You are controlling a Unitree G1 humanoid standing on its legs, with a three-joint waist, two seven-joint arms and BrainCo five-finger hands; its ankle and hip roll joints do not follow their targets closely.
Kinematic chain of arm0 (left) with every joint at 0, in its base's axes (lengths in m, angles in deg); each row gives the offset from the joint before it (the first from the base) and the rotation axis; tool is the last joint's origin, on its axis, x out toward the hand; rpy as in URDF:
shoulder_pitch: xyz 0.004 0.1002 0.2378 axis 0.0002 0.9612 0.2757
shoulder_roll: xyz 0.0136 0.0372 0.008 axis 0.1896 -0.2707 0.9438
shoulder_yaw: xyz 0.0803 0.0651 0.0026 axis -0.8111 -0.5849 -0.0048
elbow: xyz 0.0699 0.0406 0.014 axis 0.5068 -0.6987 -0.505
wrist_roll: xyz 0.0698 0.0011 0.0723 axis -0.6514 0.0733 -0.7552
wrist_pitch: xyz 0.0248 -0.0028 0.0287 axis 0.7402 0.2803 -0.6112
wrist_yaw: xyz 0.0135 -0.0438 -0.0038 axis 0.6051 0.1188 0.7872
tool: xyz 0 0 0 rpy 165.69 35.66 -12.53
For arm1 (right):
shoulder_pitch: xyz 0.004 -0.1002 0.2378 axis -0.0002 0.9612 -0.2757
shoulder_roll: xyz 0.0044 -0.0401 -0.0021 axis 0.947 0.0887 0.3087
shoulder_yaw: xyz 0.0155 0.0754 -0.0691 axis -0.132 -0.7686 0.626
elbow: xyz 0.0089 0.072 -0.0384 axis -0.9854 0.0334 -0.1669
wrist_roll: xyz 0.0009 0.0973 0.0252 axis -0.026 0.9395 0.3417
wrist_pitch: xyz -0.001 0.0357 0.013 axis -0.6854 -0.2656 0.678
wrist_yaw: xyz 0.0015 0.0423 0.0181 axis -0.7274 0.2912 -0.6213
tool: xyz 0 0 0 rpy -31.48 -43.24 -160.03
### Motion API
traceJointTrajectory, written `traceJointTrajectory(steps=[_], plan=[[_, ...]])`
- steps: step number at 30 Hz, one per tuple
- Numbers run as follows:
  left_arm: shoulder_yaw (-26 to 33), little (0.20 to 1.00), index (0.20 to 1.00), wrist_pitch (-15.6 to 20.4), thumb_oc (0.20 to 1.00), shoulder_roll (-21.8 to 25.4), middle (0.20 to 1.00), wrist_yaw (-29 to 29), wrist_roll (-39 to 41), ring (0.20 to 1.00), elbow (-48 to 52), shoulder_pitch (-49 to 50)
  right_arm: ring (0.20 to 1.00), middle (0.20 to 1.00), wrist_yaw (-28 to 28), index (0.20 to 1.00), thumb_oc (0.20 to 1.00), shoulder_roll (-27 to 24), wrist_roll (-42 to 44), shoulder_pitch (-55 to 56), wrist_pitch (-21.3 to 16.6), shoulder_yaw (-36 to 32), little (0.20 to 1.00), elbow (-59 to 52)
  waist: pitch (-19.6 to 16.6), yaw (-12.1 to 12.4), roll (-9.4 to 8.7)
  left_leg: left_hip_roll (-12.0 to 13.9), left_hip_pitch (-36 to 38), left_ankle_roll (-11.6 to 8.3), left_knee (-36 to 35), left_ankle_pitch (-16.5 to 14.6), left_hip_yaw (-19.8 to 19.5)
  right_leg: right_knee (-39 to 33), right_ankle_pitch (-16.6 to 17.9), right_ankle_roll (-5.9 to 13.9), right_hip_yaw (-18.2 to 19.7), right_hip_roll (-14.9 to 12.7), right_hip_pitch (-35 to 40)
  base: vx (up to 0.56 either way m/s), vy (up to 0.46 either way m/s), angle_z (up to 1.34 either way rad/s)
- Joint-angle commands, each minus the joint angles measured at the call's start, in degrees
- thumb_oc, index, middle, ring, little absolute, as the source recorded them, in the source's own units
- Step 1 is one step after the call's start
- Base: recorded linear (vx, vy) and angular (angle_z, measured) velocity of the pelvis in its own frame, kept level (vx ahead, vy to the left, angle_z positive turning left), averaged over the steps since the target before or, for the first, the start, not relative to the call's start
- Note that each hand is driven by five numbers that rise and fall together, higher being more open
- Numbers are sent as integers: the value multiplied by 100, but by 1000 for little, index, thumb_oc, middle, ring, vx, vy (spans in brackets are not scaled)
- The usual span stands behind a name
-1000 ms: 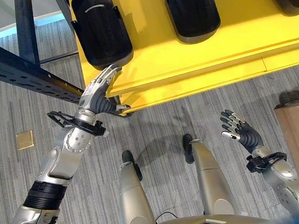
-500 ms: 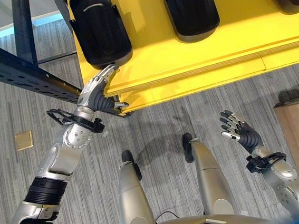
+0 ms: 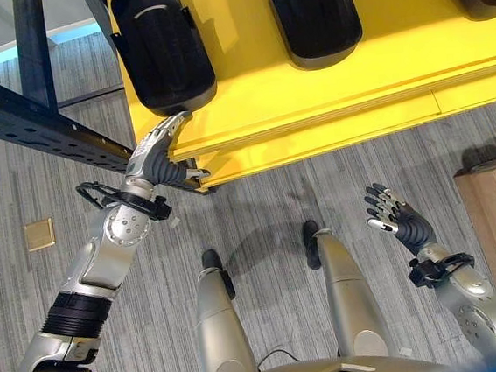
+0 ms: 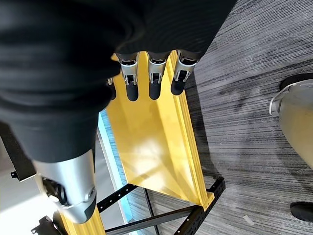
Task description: Move parts from the plastic box to the shelf.
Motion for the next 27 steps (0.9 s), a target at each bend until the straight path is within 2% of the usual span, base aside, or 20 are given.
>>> traceJointTrajectory(steps=[1,27], plan=[[166,1000,1000,53,1000,-81,1000,-194,104,1000,-146,-221,1000,1000,-89,1000,1000,22,123,-16,-102,-102,1000,-233,-186,-36,3,-35,-311,234,143,235,-181,-320,532,196,122,-135,278,0,0,0],[349,1000,1000,59,1000,76,1000,-444,210,1000,-376,-564,1000,1000,-150,1000,1000,-44,172,5,-81,-49,1000,-170,-201,-52,10,-17,-336,228,212,215,-180,-242,506,171,150,-110,232,0,0,0]])
